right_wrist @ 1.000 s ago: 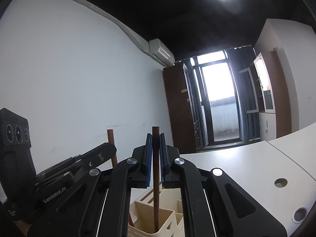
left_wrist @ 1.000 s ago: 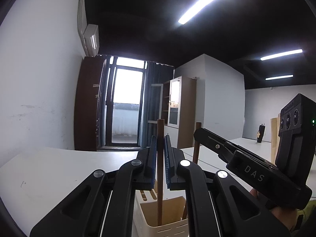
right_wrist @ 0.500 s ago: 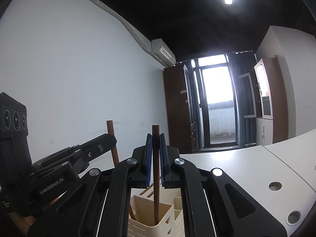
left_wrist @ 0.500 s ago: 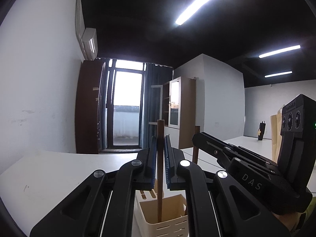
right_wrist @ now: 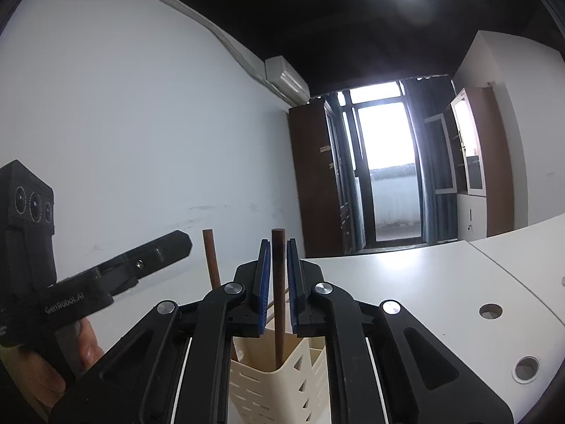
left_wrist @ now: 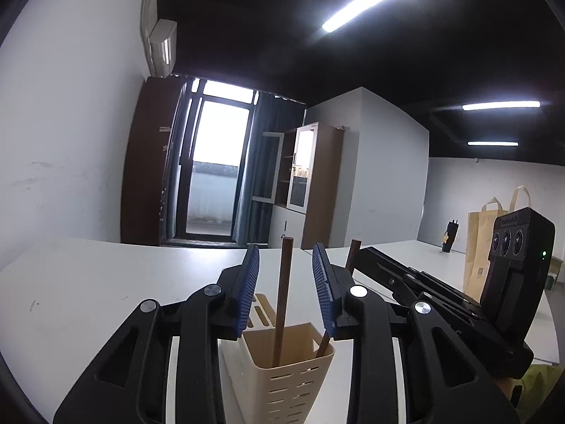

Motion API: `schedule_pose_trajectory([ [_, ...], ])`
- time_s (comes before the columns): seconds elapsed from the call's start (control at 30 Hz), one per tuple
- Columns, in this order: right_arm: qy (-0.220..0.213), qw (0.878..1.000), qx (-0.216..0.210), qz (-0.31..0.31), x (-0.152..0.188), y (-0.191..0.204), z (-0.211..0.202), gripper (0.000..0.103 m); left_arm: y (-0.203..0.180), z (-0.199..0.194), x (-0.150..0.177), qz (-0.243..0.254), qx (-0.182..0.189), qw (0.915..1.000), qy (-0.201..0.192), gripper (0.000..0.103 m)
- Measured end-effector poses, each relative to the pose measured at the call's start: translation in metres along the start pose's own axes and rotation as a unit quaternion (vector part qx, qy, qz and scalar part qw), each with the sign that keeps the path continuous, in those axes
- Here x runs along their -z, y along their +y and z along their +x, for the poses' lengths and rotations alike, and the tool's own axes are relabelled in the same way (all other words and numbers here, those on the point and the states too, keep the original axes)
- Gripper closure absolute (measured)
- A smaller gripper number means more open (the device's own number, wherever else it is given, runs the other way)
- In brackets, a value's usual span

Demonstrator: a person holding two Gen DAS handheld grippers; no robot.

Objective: Organize utensils
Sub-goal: 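Lower the left tool's chopstick into the holder and open while the right tool does likewise, then move both open tools back down to the remaining chopsticks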

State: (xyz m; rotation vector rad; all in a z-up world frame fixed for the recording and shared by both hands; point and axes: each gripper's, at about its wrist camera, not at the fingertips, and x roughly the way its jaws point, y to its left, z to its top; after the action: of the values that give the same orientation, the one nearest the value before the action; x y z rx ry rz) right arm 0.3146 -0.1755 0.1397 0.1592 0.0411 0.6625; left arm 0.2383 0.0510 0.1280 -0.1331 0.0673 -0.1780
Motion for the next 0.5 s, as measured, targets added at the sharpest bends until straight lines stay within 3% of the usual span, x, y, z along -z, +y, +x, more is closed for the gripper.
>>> schedule_pose_trajectory([
  [0.2, 0.011, 1.0, 0.006, 0.007, 0.001, 0.003, -0.022, 0.077, -0.006, -0.02, 0.003, 0.005, -0.03, 0.9993, 0.02, 0.072],
  [0.5, 0.045, 0.999, 0.026, -0.001, 0.017, 0.022, -0.054, 0.064, -0.017, -0.052, 0.021, 0.01, -0.076, 0.9935, 0.084, 0.067],
])
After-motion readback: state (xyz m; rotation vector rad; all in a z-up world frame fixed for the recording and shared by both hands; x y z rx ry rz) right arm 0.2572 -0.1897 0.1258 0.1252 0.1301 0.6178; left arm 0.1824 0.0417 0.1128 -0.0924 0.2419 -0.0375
